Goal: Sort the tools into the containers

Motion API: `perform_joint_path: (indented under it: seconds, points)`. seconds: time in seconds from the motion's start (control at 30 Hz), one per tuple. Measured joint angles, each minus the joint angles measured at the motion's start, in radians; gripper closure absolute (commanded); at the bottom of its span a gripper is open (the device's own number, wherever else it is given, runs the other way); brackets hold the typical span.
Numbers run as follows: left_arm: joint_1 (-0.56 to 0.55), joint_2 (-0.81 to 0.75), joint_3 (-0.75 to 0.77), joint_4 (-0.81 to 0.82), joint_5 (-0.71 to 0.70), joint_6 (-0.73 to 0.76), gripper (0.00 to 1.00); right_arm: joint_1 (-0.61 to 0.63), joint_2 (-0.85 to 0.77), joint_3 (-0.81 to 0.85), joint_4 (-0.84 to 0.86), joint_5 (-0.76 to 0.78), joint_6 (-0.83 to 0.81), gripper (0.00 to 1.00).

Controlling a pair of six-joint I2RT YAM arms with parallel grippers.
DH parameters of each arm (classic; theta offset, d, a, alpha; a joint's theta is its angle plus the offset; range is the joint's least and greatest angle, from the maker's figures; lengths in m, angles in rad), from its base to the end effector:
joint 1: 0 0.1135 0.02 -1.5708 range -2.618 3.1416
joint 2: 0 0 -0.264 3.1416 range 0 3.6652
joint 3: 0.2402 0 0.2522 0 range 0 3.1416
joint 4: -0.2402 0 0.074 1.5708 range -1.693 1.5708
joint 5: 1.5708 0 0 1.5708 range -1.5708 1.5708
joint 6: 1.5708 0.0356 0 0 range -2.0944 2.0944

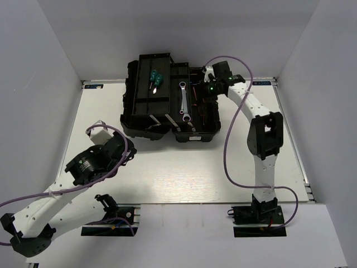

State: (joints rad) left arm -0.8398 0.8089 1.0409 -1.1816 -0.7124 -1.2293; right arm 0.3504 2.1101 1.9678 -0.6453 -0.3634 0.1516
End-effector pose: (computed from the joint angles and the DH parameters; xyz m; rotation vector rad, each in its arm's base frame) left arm 0.0982 -0.0746 0.3371 -0.6912 2.1313 -0.1910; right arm 0.4486 0.1774 0.2887 -0.4170 2.3571 0.6696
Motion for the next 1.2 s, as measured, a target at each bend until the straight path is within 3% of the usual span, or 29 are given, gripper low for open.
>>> perform_joint_path:
  seconds: [0.03, 0.2, 0.4, 0.53, 0.7, 0.77, 0.8, 0.9, 0.97, 1.07, 1.2]
  points:
    - [0.000, 0.003, 0.006, -0.004, -0.006, -0.002, 0.27, 0.001, 0.020, 0.000, -0.003, -0.004, 0.001, 0.74]
    - [0.003, 0.074, 0.068, -0.021, -0.038, -0.002, 0.23, -0.008, 0.057, 0.001, -0.010, -0.019, -0.001, 0.60]
    - [0.042, 0.164, 0.079, 0.056, -0.050, 0.058, 0.21, -0.031, 0.023, 0.008, -0.011, -0.070, 0.003, 0.56]
    - [0.121, 0.230, 0.104, 0.167, 0.002, 0.191, 0.20, -0.056, -0.058, -0.038, -0.026, -0.102, 0.005, 0.56]
    - [0.269, 0.518, 0.418, 0.244, 0.137, 0.425, 0.20, -0.095, -0.182, -0.134, -0.039, -0.149, -0.009, 0.56]
    - [0.346, 0.643, 0.594, 0.288, 0.198, 0.505, 0.24, -0.108, -0.222, -0.168, -0.049, -0.167, -0.033, 0.70]
    - [0.389, 0.692, 0.667, 0.304, 0.229, 0.538, 0.28, -0.113, -0.243, -0.187, -0.061, -0.176, -0.055, 1.00]
    - [0.528, 0.808, 0.856, 0.305, 0.327, 0.605, 0.41, -0.116, -0.287, -0.223, -0.097, -0.196, -0.105, 1.00]
    - [0.622, 0.834, 0.885, 0.325, 0.401, 0.626, 0.48, -0.119, -0.306, -0.237, -0.121, -0.203, -0.136, 1.00]
    - [0.755, 0.833, 0.832, 0.350, 0.520, 0.642, 0.48, -0.122, -0.327, -0.259, -0.145, -0.213, -0.180, 1.00]
    - [0.864, 0.862, 0.810, 0.343, 0.651, 0.683, 0.36, -0.134, -0.335, -0.299, -0.172, -0.213, -0.210, 1.00]
